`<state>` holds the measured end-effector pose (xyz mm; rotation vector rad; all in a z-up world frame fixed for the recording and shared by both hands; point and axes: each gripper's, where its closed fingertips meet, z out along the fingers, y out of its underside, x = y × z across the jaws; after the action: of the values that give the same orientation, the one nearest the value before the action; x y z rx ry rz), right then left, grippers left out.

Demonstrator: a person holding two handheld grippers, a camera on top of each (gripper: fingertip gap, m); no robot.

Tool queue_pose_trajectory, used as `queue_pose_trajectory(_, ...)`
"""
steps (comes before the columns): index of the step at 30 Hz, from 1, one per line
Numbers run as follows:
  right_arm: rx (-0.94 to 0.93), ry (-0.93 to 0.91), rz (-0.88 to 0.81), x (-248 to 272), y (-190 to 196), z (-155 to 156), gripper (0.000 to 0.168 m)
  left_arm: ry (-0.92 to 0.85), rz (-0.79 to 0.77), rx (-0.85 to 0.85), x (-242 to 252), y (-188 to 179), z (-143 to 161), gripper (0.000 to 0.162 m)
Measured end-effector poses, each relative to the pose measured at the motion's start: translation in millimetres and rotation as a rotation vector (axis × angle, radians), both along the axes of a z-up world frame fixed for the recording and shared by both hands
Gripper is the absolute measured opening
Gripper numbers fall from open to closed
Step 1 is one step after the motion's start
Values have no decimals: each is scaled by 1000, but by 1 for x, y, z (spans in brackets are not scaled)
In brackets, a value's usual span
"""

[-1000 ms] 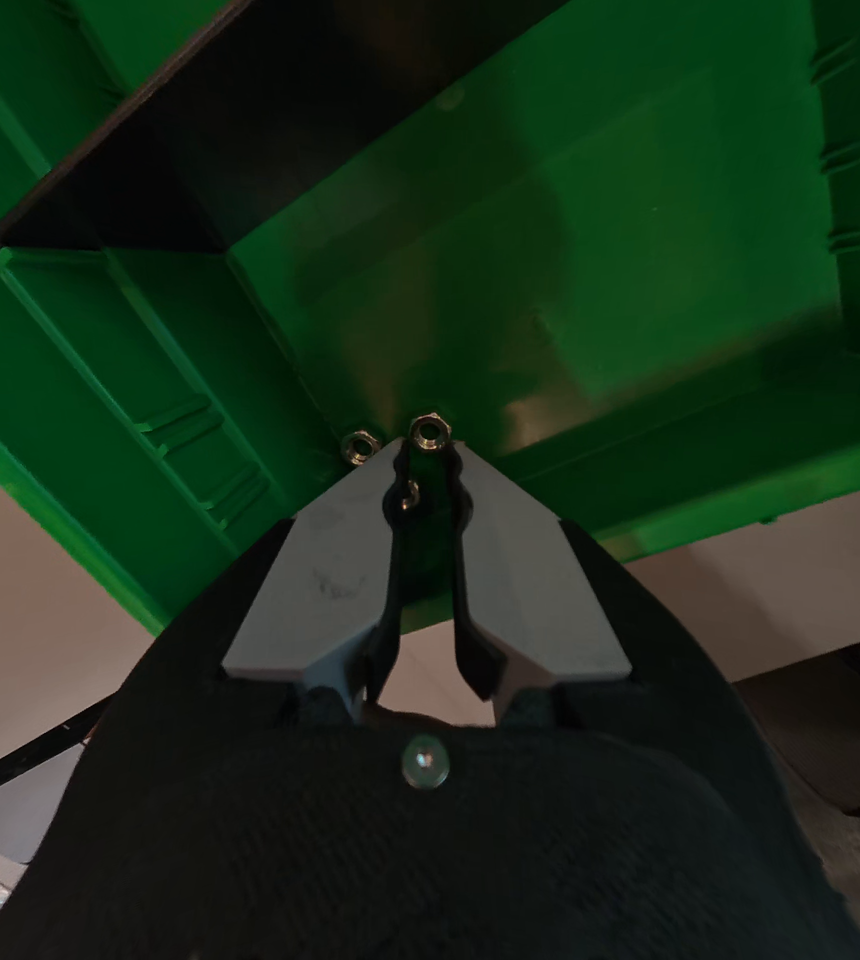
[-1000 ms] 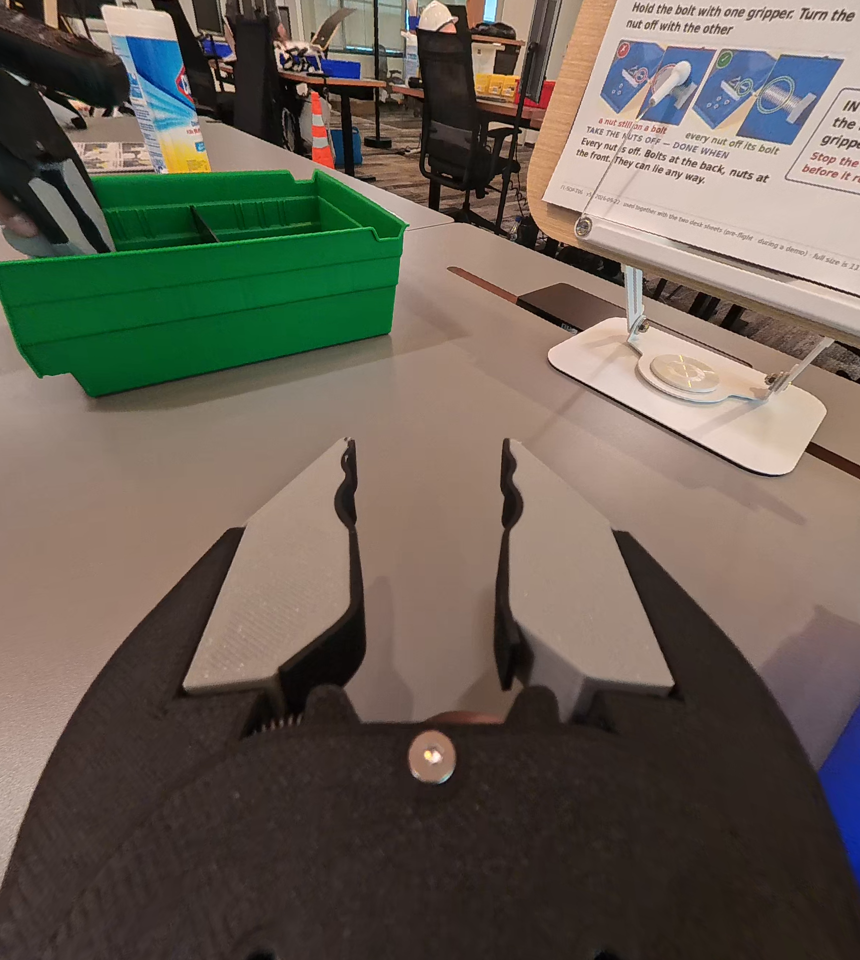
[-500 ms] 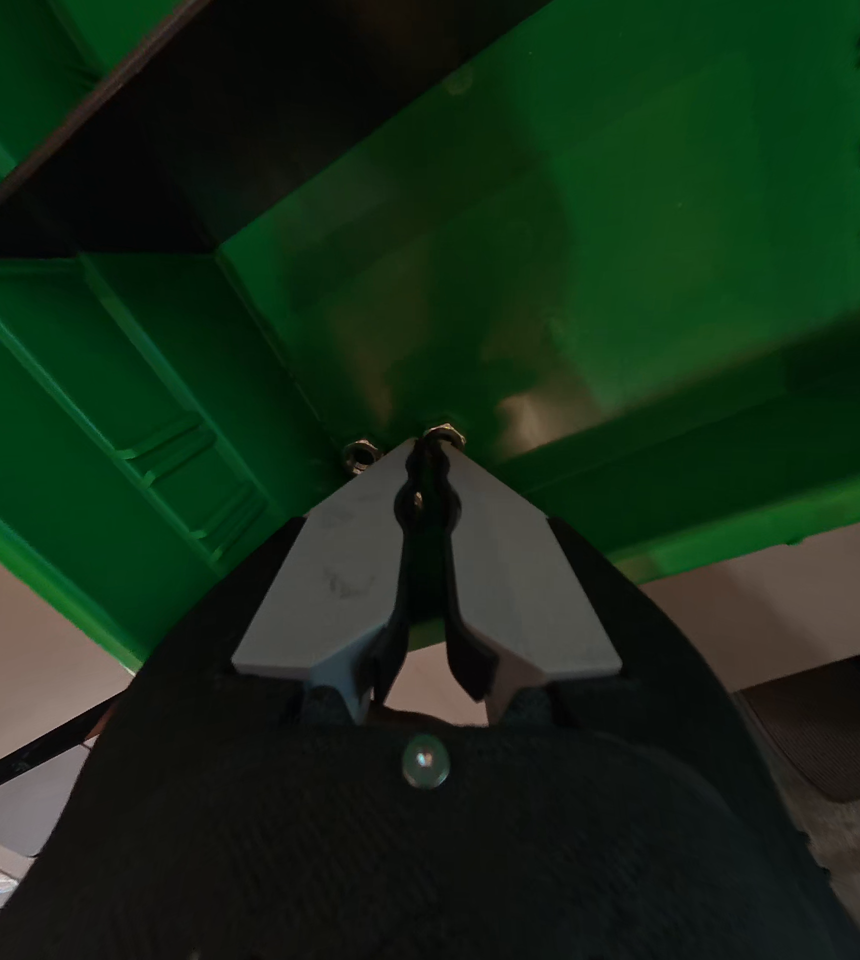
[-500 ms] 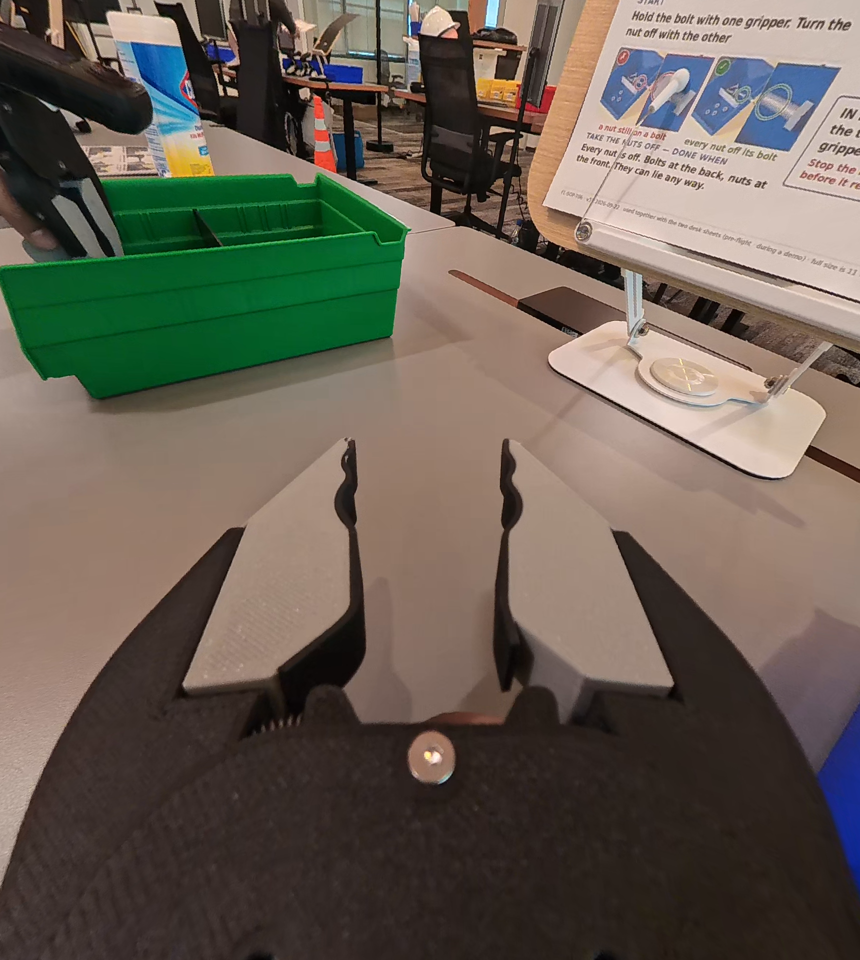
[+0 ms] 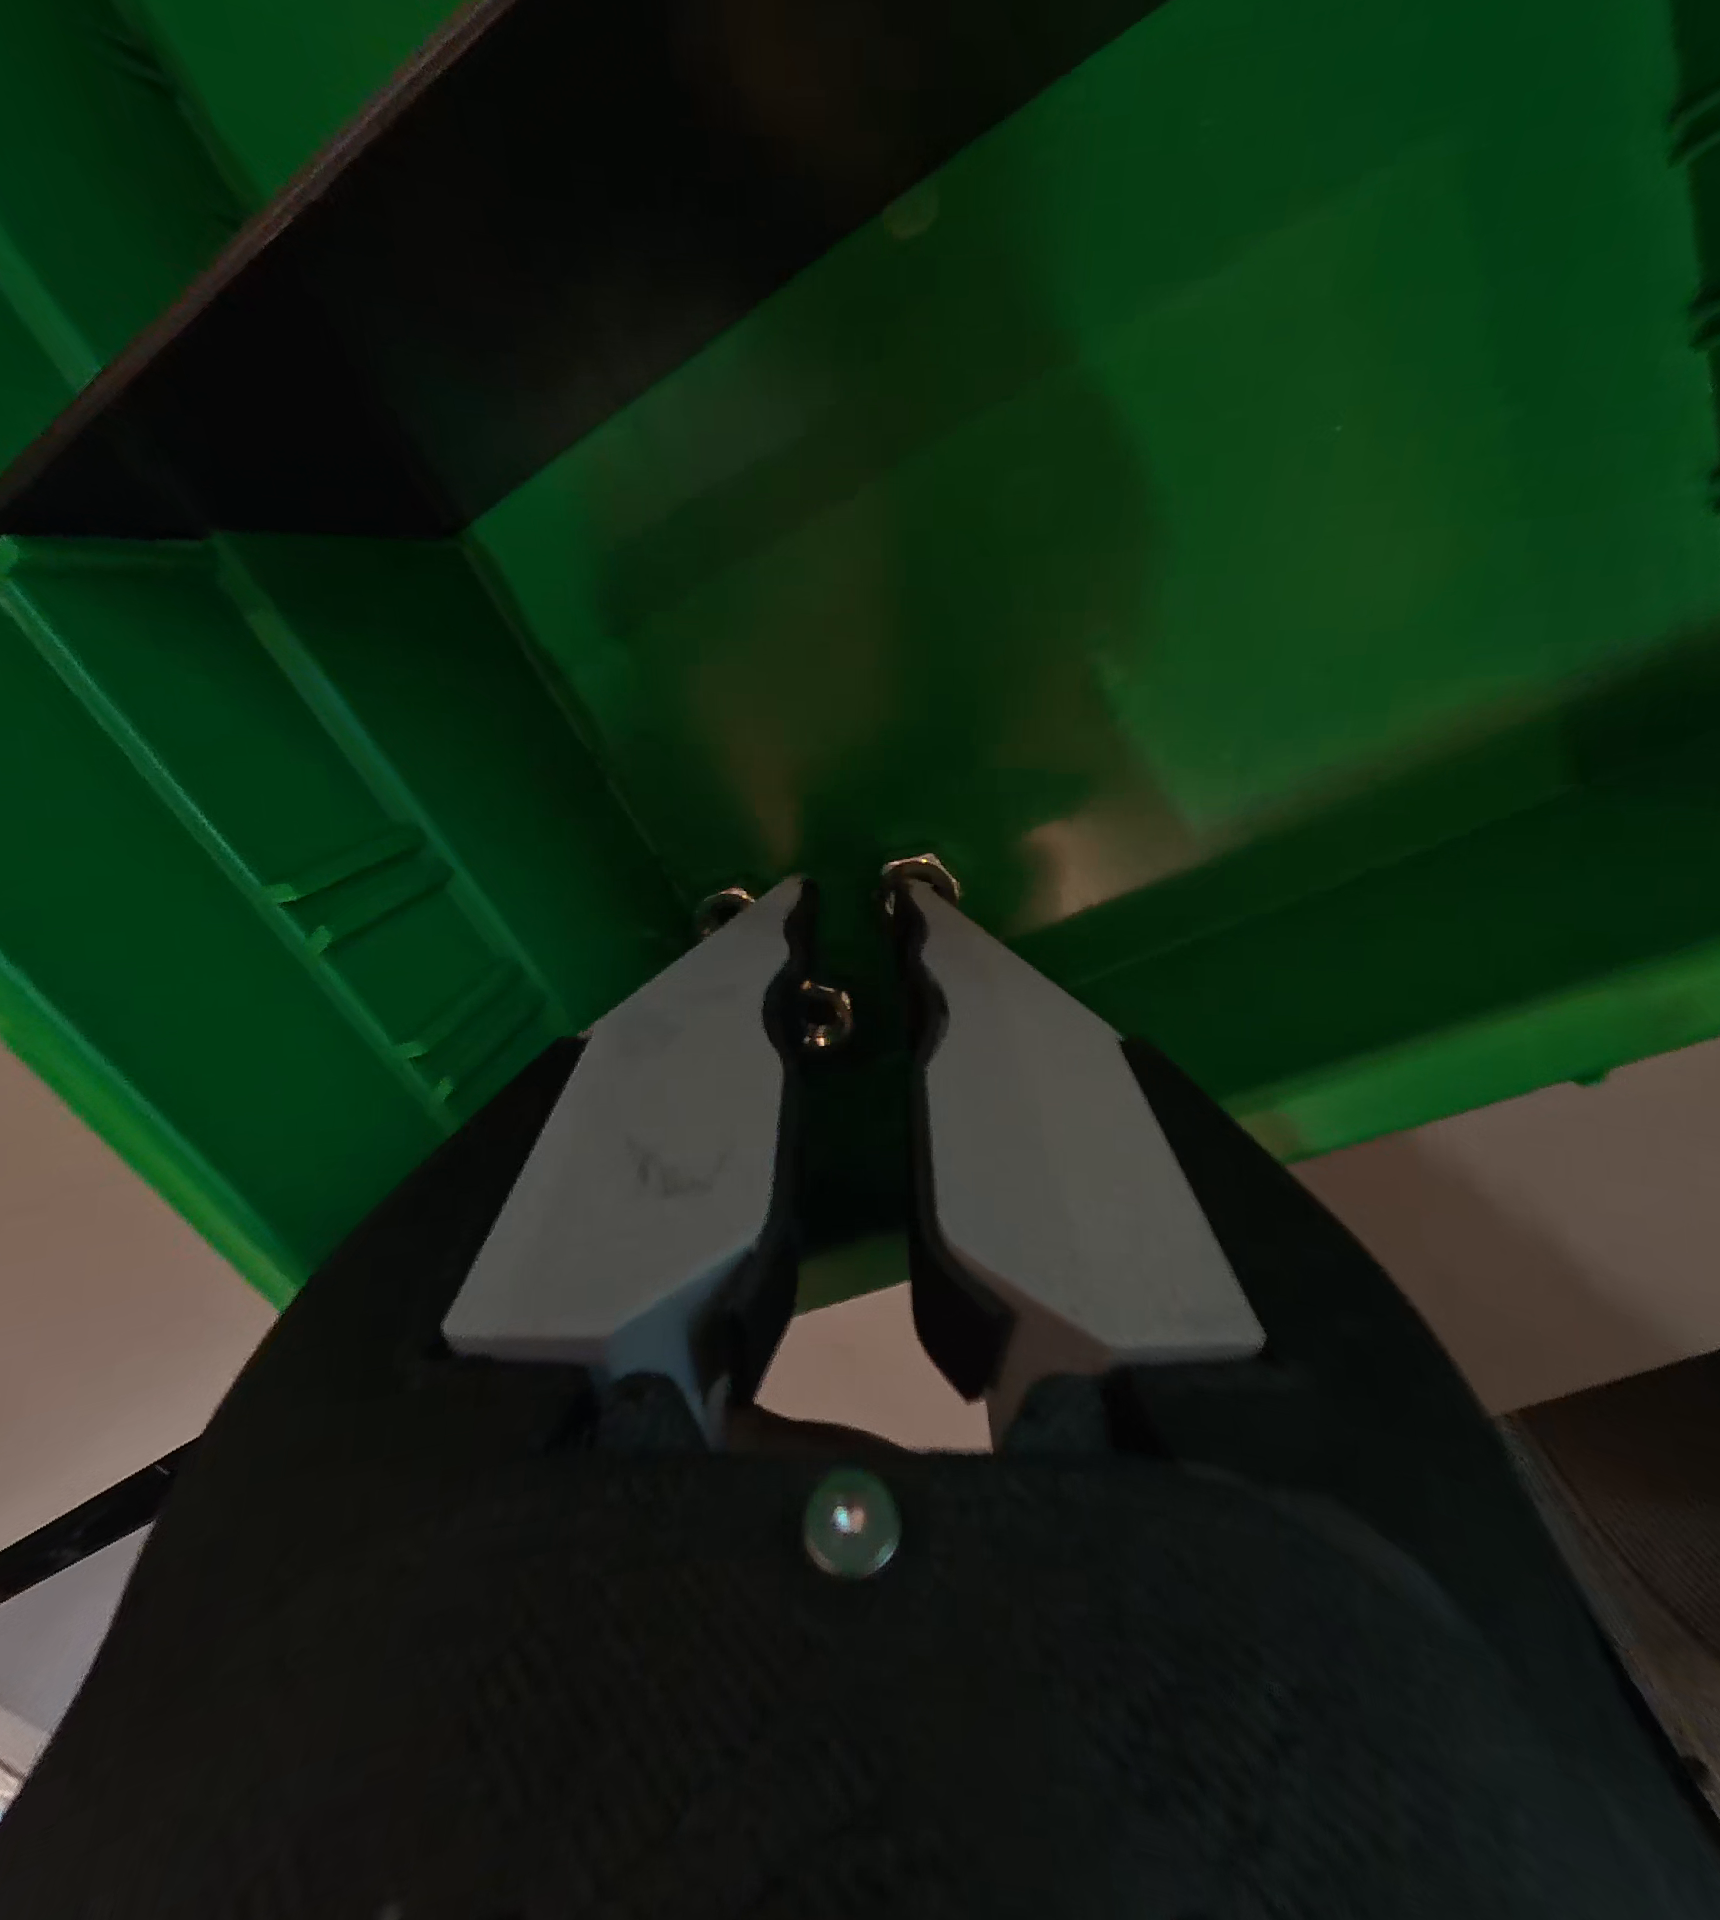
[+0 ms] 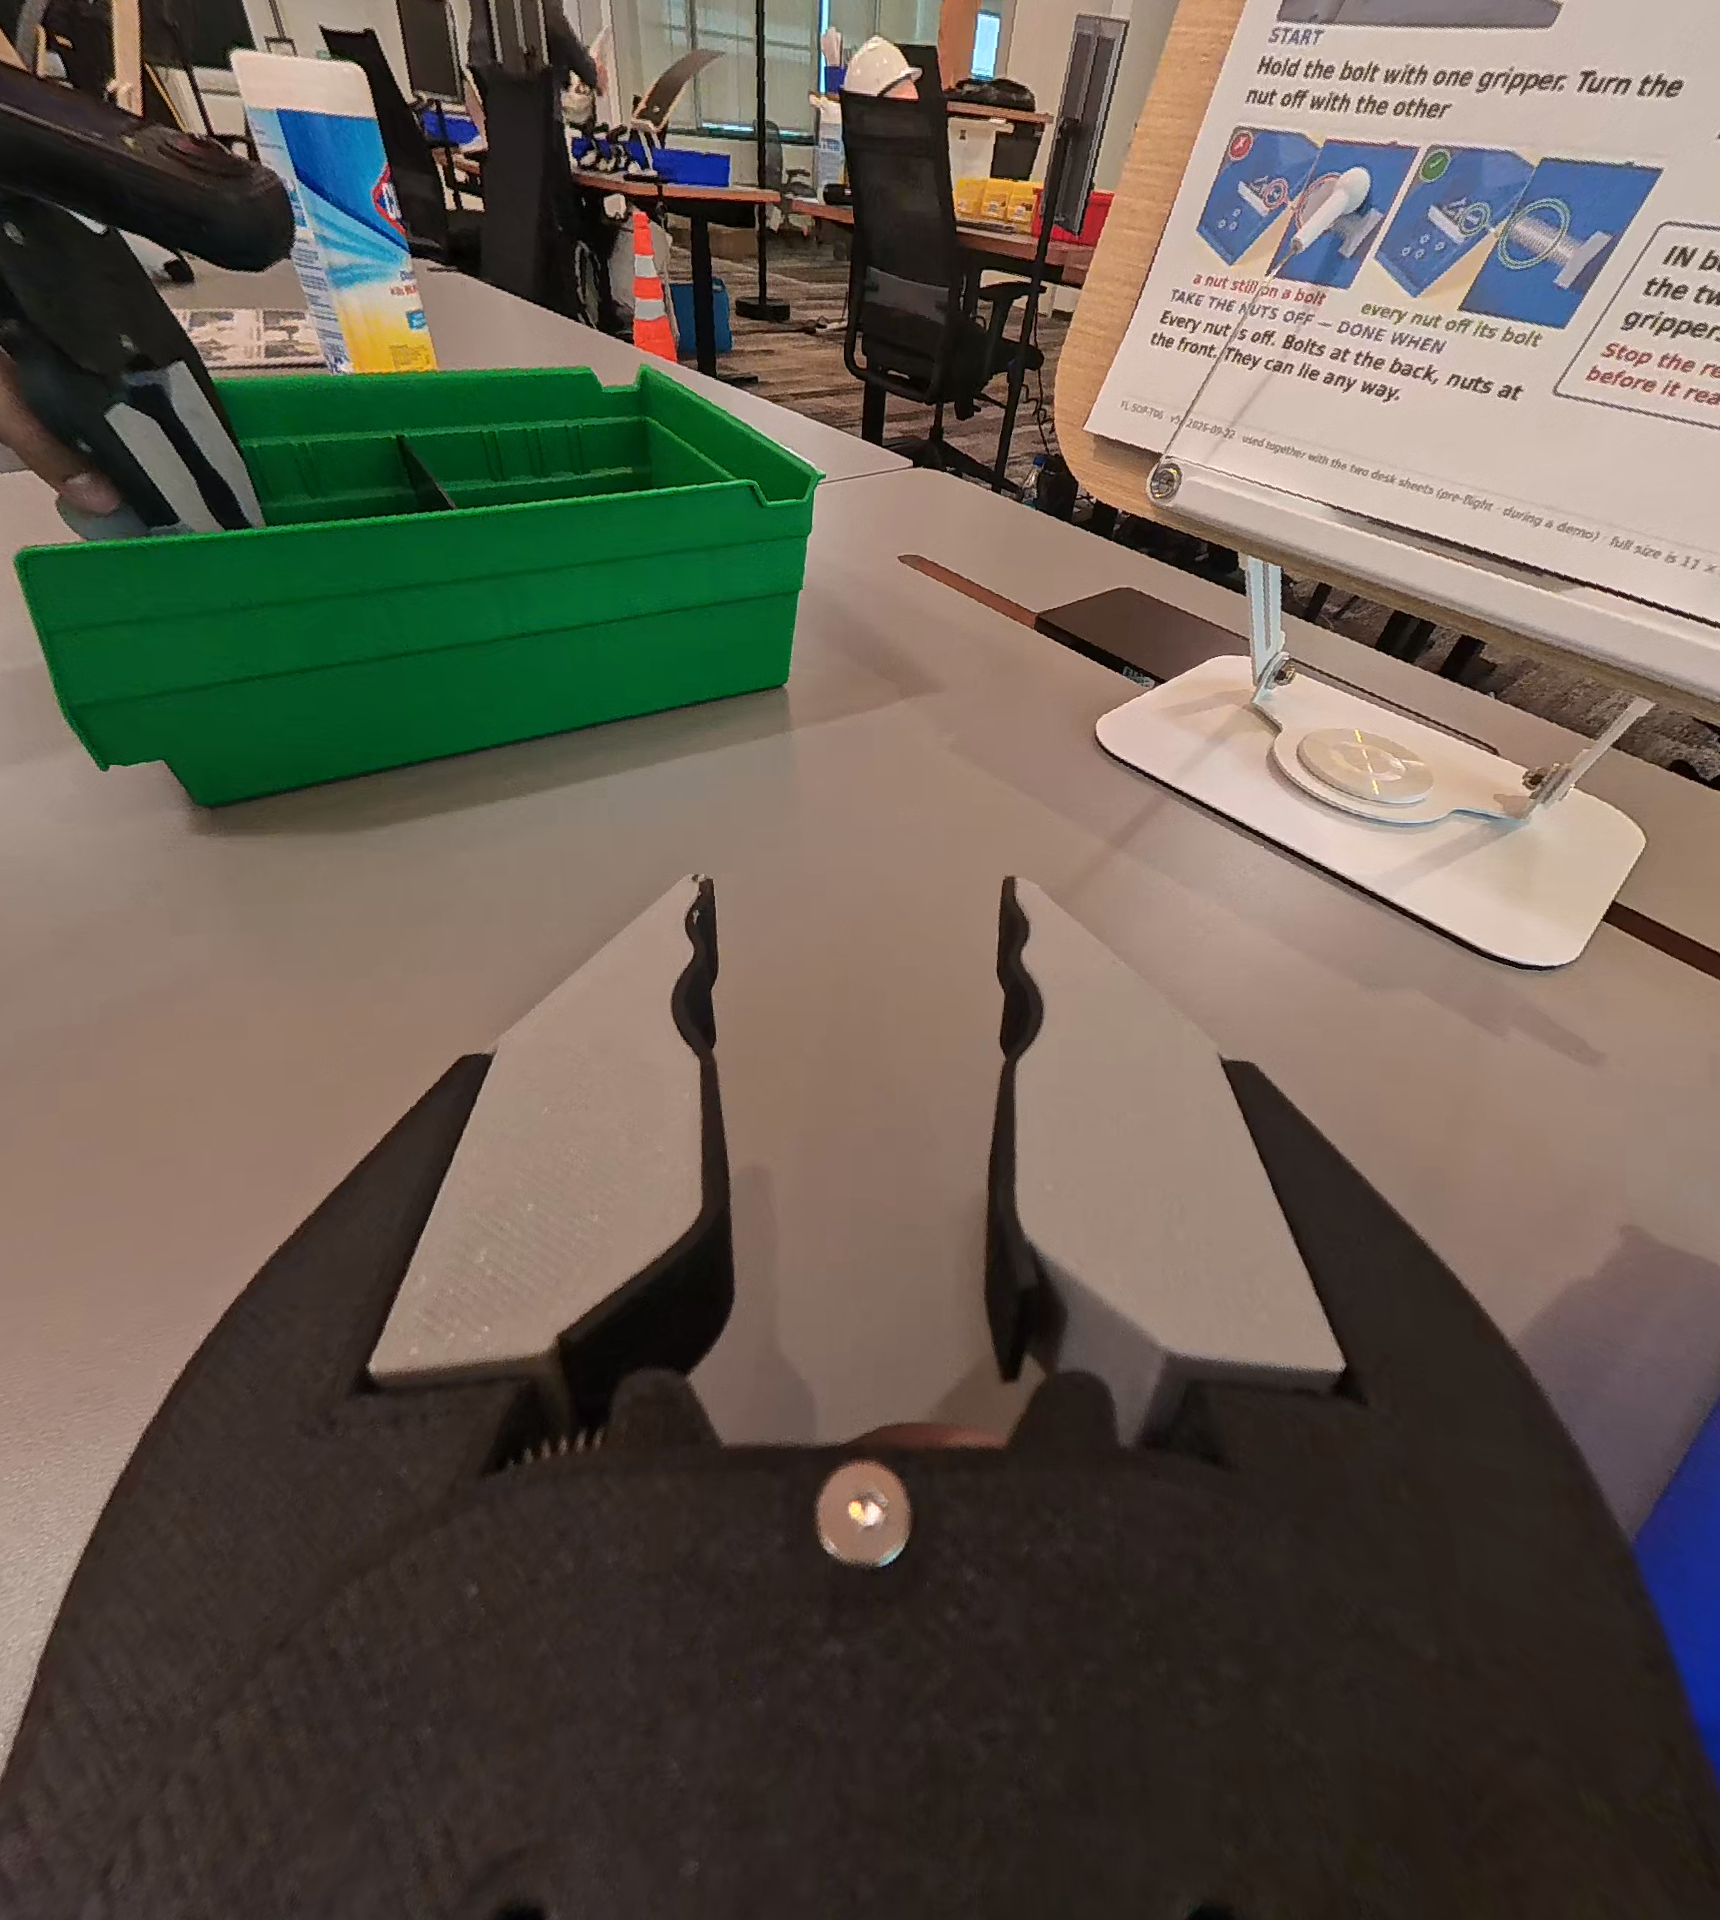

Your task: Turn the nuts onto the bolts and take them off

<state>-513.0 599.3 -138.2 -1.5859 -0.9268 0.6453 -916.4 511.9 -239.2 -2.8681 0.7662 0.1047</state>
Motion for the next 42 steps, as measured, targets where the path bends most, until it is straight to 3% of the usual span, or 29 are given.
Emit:
queue_pose_trajectory(12, -1, -4, 5, -1, -1, -1, 51, -2, -22, -16, 2, -1, -1, 14)
queue_pose_trajectory(19, -6, 0, 6, -1, -1, -1, 51, 81, -85, -71, 1, -3, -4, 15)
queue_pose_trajectory(34, -3, 7, 29, -4, -6, 4, 50, 119, -158, -243, 7, -3, -8, 3)
queue_pose_trajectory(42, -10, -2, 40, -6, -8, 1, 50, 33, -89, -61, 12, 9, -1, 2)
